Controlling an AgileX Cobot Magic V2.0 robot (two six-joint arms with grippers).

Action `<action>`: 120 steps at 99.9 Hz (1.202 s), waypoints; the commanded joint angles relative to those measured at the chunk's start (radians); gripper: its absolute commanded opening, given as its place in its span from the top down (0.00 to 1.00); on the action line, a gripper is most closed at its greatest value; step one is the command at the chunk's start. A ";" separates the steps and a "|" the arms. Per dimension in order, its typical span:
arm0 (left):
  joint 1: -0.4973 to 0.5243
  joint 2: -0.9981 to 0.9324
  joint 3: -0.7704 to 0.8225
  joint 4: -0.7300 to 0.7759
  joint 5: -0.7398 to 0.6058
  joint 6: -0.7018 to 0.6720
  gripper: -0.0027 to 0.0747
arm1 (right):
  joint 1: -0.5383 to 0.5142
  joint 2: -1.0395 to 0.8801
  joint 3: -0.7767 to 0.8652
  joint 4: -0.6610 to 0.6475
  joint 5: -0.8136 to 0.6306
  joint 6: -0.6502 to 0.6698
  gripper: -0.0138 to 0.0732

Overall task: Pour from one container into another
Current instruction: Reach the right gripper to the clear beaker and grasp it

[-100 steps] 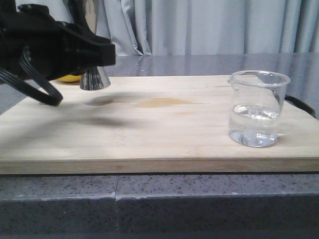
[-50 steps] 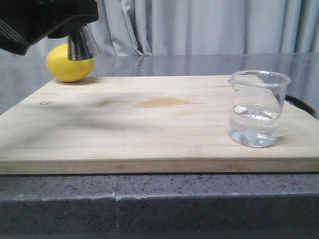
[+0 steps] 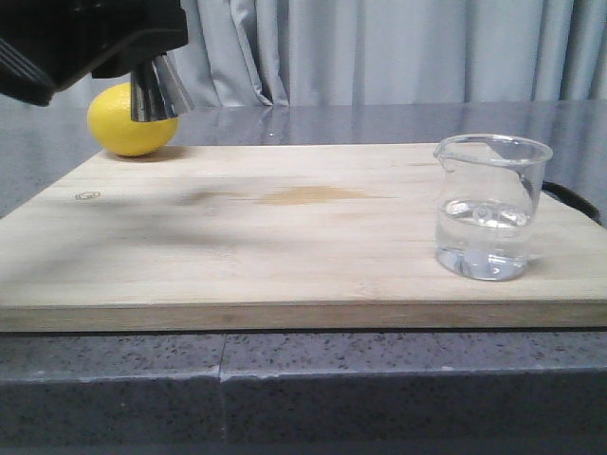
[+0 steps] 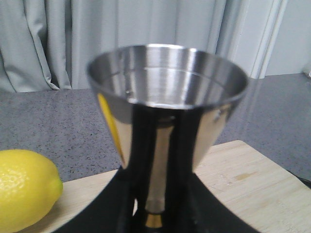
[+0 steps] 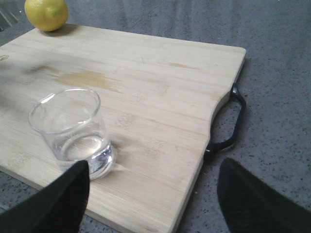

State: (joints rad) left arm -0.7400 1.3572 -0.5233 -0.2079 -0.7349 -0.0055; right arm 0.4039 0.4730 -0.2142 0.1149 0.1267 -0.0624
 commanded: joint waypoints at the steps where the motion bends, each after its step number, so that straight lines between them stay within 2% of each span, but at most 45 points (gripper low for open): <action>1: -0.006 -0.033 -0.026 0.009 -0.091 -0.009 0.99 | 0.003 0.035 -0.023 -0.010 -0.093 -0.013 0.27; 23: -0.006 -0.033 -0.026 0.009 -0.091 -0.009 0.99 | 0.015 0.131 -0.021 -0.010 -0.127 -0.013 0.27; 54: -0.006 -0.033 -0.026 0.009 -0.091 -0.009 0.99 | 0.183 0.235 -0.021 -0.040 -0.257 -0.013 0.27; 120: -0.006 -0.033 -0.026 0.009 -0.091 -0.009 0.99 | 0.193 0.486 -0.021 -0.067 -0.567 -0.011 0.27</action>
State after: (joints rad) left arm -0.7400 1.3572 -0.5233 -0.2079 -0.7349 -0.0073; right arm 0.5933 0.9405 -0.2126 0.0617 -0.3289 -0.0692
